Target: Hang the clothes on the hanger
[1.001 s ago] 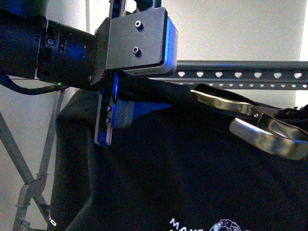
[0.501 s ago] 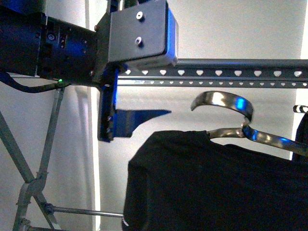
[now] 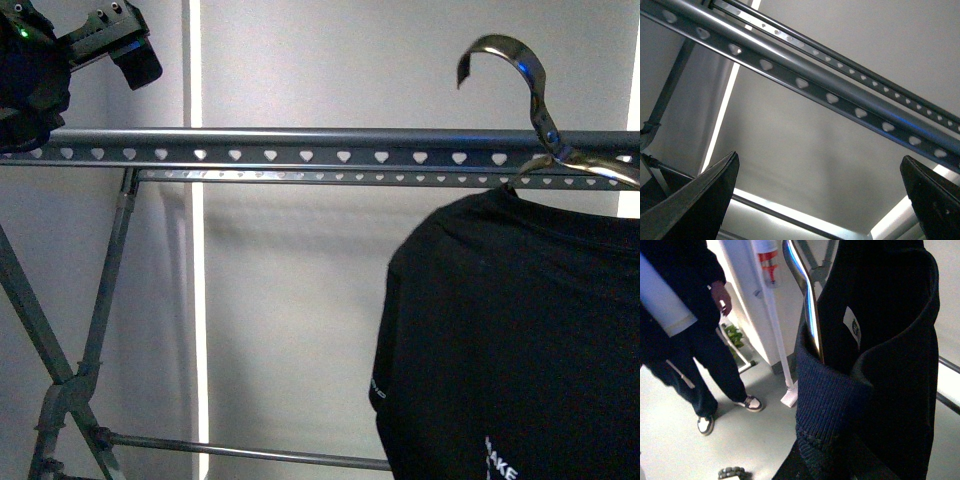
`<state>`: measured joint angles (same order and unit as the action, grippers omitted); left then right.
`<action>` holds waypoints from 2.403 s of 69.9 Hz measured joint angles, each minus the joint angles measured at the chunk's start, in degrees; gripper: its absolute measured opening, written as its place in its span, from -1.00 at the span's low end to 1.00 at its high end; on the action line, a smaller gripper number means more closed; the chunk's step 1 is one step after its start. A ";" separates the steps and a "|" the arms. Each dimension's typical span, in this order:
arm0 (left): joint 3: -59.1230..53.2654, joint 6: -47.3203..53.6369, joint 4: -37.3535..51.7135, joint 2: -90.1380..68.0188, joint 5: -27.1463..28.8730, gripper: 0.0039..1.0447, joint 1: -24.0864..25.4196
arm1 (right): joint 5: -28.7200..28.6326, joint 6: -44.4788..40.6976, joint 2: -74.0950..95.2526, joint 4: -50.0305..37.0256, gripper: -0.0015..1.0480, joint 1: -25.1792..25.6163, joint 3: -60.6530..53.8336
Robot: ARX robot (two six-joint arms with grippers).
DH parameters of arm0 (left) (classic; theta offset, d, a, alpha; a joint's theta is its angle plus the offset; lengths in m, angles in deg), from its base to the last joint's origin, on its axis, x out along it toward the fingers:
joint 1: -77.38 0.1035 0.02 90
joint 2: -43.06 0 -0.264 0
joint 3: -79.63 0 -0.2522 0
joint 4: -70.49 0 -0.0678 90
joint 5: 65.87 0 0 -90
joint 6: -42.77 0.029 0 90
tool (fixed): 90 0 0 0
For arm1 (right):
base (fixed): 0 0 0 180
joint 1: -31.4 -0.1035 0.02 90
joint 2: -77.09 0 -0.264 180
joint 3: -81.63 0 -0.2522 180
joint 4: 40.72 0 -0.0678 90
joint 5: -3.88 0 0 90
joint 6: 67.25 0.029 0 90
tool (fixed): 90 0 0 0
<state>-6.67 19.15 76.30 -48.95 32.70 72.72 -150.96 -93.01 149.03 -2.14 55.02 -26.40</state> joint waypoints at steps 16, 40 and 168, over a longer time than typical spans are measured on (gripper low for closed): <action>-22.01 19.63 3.48 13.44 -2.14 0.07 -3.41 | 8.17 41.81 5.44 -19.69 -0.93 -0.02 3.61; -54.03 23.28 17.14 29.31 -4.74 -0.94 0.55 | 16.68 67.08 17.97 -22.03 -0.93 -3.85 19.41; -78.93 23.52 -7.21 79.91 -8.48 -0.94 4.57 | 54.03 28.33 -44.54 -40.92 0.24 -12.24 -50.56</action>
<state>-85.59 42.67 69.09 30.96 24.22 77.29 -96.93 -64.68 104.49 -43.05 42.78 -76.95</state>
